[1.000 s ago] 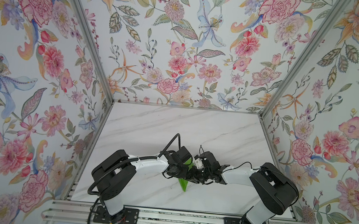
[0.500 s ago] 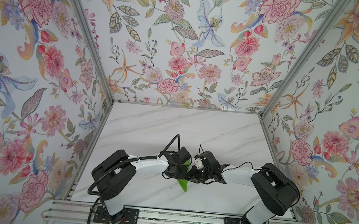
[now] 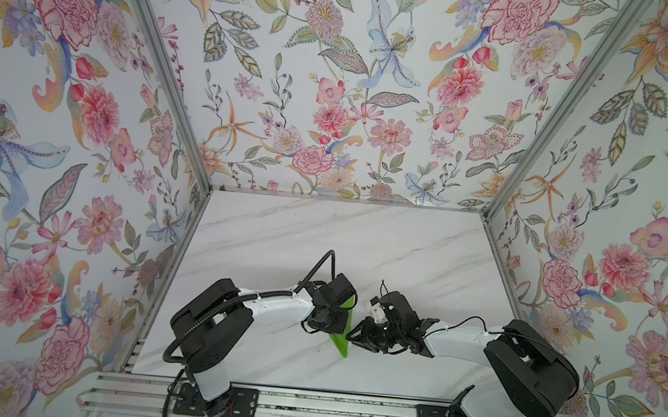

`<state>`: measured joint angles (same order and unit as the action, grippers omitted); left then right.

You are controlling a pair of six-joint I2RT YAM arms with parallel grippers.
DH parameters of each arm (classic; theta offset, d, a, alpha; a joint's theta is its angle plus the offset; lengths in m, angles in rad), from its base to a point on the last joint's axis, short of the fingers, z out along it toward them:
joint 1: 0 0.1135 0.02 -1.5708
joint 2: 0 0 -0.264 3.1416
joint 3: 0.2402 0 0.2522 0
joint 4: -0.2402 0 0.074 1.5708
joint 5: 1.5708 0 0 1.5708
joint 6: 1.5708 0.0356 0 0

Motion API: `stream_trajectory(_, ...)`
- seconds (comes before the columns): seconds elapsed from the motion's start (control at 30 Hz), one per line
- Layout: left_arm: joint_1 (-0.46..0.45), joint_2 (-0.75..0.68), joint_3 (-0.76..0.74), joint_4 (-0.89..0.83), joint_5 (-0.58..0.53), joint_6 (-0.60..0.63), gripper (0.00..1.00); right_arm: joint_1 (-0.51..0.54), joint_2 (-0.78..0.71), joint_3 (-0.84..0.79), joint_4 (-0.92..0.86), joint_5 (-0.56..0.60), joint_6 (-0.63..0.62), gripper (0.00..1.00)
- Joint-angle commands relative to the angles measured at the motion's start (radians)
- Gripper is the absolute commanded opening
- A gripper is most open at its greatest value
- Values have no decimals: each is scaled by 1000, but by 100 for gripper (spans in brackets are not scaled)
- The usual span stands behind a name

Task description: Fold a paper plane with a square sheet of paper (fold left side to right side)

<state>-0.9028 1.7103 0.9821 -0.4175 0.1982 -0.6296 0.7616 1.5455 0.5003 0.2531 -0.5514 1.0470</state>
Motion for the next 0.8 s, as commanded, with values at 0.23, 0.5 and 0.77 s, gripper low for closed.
stream_trajectory(0.23, -3, -8, -24, 16, 7, -23, 0, 7, 50, -37, 119, 0, 65, 24)
stream_trajectory(0.5, -2, -39, -16, 13, 3, -27, 0, -5, 42, -23, 90, 13, 36, 16)
stream_trajectory(0.77, -2, -56, -7, 8, 9, -31, 0, -14, 63, -5, 72, 24, 9, 14)
